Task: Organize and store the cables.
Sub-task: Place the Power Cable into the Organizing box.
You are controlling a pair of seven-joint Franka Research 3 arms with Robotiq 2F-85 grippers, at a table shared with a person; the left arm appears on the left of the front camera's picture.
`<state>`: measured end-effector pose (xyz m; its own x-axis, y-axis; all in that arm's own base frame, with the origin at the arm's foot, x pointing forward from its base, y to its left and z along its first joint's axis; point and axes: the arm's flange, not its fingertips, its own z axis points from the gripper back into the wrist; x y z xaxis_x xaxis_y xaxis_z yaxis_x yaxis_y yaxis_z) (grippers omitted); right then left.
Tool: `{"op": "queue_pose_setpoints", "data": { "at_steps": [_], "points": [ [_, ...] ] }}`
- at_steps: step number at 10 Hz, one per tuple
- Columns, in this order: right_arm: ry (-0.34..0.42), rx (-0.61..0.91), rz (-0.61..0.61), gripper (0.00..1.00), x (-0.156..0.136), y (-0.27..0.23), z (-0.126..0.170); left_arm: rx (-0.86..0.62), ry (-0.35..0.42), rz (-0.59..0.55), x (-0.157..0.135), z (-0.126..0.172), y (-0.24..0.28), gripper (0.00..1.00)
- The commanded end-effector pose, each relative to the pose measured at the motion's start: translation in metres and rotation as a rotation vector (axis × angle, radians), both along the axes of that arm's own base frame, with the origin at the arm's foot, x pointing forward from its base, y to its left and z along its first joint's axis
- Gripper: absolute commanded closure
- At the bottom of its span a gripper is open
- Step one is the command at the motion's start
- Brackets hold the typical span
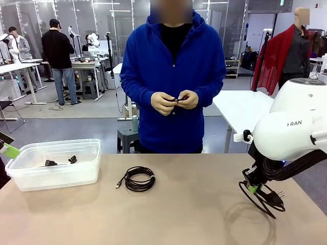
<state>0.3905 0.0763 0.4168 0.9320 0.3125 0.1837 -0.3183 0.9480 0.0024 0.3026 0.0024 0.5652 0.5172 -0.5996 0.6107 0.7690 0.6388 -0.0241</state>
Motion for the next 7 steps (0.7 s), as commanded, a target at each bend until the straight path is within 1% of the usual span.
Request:
{"op": "queue_pose_setpoints", "data": {
  "at_steps": [1, 2, 3, 4, 5, 6, 7],
  "points": [
    [0.000, 0.000, 0.000, 0.86, 0.000, 0.000, 0.000, 0.001, -0.001, -0.002, 0.000, 0.000, 0.000, 0.00],
    [-0.028, 0.028, -0.002, 0.86, -0.008, 0.004, 0.001, 0.001, -0.001, -0.002, 0.000, 0.000, 0.000, 0.00],
    [-0.038, -0.036, -0.055, 0.86, -0.009, 0.020, 0.016, 0.001, -0.001, -0.002, 0.000, 0.000, 0.000, 0.00],
    [-0.059, -0.061, -0.081, 0.86, -0.008, 0.032, 0.030, 0.001, -0.001, -0.002, 0.000, 0.000, 0.000, 0.00],
    [-0.040, -0.064, -0.061, 0.86, -0.009, 0.049, 0.037, 0.001, -0.001, -0.002, 0.000, 0.000, 0.000, 0.00],
    [-0.019, -0.146, -0.095, 0.86, -0.005, 0.073, 0.036, 0.001, -0.001, -0.002, 0.000, 0.000, 0.000, 0.00],
    [-0.018, -0.172, -0.102, 0.86, -0.001, 0.094, 0.036, 0.001, -0.001, -0.002, 0.000, 0.000, 0.000, 0.00]
  ]
}}
